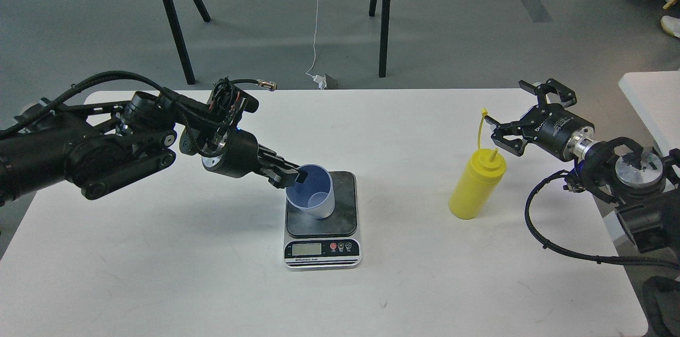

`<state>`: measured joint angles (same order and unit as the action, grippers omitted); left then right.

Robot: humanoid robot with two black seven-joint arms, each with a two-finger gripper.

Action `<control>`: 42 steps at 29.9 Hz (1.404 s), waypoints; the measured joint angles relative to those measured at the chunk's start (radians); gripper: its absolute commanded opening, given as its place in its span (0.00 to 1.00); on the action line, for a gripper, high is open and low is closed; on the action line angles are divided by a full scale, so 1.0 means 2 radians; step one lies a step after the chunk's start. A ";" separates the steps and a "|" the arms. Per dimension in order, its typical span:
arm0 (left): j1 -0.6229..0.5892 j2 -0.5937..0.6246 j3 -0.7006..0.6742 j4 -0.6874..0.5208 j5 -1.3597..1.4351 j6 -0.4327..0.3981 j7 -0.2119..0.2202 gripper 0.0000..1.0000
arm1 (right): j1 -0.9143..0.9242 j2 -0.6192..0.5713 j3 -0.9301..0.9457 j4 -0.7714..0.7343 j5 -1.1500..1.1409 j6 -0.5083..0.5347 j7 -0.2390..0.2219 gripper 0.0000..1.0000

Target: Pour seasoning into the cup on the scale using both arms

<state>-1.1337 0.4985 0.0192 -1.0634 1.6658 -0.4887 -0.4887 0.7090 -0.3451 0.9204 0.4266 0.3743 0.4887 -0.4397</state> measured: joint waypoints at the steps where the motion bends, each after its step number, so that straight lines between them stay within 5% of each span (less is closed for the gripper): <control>1: 0.000 -0.001 -0.004 0.000 -0.008 0.000 0.000 0.90 | 0.000 0.000 0.000 0.000 0.000 0.000 0.000 0.99; 9: 0.000 0.004 -0.023 0.000 -0.055 0.000 0.000 0.99 | 0.003 0.004 0.003 0.015 0.002 0.000 -0.003 0.99; 15: -0.002 0.028 -0.070 0.013 -0.140 0.000 0.000 0.99 | -0.006 -0.050 0.054 0.106 0.032 0.000 -0.021 0.99; 26: 0.008 0.057 -0.102 0.140 -0.352 0.000 0.000 0.99 | -0.262 -0.163 0.076 0.289 0.207 0.000 -0.025 0.99; 33: 0.020 0.062 -0.102 0.150 -0.365 0.000 0.000 0.99 | -0.326 -0.156 0.059 0.307 0.220 0.000 -0.024 0.99; 42: 0.023 0.063 -0.102 0.149 -0.365 0.000 0.000 0.99 | -0.308 -0.075 0.014 0.247 0.215 0.000 -0.024 0.99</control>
<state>-1.0878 0.6239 -0.1840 -0.7656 0.9355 -0.4888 -0.4887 0.0929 -0.4948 0.9493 0.9203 0.8041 0.4887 -0.4887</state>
